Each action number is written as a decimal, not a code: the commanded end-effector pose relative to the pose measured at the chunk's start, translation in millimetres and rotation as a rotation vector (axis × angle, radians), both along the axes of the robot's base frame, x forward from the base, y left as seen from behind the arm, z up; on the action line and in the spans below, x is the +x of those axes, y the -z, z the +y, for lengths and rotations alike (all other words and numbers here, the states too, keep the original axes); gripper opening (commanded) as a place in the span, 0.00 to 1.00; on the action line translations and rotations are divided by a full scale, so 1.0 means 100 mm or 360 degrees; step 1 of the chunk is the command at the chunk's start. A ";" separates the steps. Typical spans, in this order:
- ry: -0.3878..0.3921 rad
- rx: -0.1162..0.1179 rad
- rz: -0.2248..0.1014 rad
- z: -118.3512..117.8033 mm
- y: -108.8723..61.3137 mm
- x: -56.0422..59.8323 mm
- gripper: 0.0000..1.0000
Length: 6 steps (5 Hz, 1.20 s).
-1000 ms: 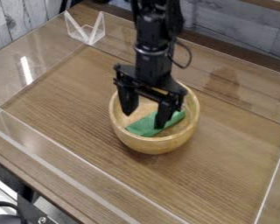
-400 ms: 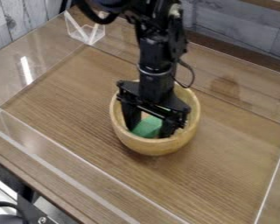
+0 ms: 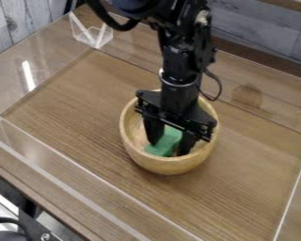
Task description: Move green object from inside the wooden bowl to the table next to it
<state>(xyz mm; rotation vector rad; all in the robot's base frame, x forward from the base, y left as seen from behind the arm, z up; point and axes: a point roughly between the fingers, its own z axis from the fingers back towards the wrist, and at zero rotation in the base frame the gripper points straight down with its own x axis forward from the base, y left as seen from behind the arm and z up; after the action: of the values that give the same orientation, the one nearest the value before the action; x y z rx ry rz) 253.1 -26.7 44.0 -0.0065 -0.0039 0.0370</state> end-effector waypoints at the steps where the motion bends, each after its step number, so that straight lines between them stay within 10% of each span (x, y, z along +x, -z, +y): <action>1: 0.0061 -0.0014 -0.0045 -0.02 0.01 0.10 0.00; 3: 0.0175 -0.0028 -0.0058 0.13 -0.11 0.31 0.00; 6: 0.0286 -0.0045 -0.0037 0.09 0.12 0.34 0.00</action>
<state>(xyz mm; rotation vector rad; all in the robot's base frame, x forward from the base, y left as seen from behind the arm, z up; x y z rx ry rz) 288.9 -18.6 39.5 -0.0353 -0.0458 -0.1326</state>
